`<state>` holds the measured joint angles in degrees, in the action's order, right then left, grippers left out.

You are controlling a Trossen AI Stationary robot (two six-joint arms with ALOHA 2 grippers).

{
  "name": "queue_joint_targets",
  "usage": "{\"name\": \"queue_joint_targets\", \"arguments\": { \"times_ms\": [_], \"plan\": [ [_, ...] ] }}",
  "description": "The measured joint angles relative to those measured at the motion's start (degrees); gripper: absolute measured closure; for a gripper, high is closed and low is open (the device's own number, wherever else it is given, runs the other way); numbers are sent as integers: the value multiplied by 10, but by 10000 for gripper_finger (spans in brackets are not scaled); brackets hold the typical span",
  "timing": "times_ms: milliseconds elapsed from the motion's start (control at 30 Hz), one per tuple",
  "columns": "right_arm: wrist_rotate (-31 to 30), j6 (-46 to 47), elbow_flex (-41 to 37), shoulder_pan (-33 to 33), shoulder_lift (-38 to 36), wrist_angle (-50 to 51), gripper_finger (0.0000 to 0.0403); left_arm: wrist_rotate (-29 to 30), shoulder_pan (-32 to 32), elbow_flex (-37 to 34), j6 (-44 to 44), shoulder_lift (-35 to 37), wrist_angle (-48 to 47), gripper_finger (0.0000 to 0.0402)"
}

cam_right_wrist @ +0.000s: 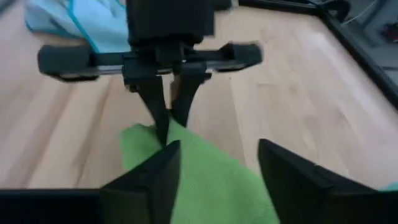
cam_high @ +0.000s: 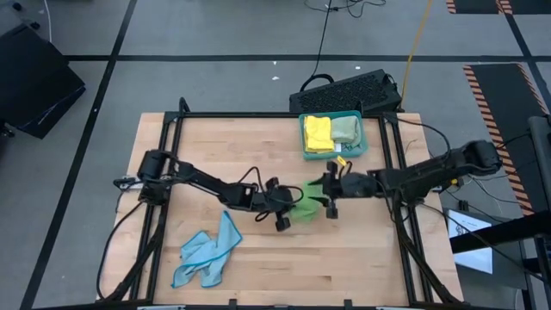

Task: Fold microfiber towels
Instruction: Put the folded green microfiber cloth into the bin

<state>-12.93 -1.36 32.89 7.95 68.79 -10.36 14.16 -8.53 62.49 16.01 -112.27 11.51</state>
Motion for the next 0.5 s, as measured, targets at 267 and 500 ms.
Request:
{"name": "queue_joint_targets", "arguments": {
  "times_ms": [267,500],
  "plan": [
    [181,6,34,-133,1,27,115,73,-15,15,-220,47,-58,392],
    [382,-52,34,-203,58,-48,113,83,-14,16,-362,55,-73,388]
  ]
}}
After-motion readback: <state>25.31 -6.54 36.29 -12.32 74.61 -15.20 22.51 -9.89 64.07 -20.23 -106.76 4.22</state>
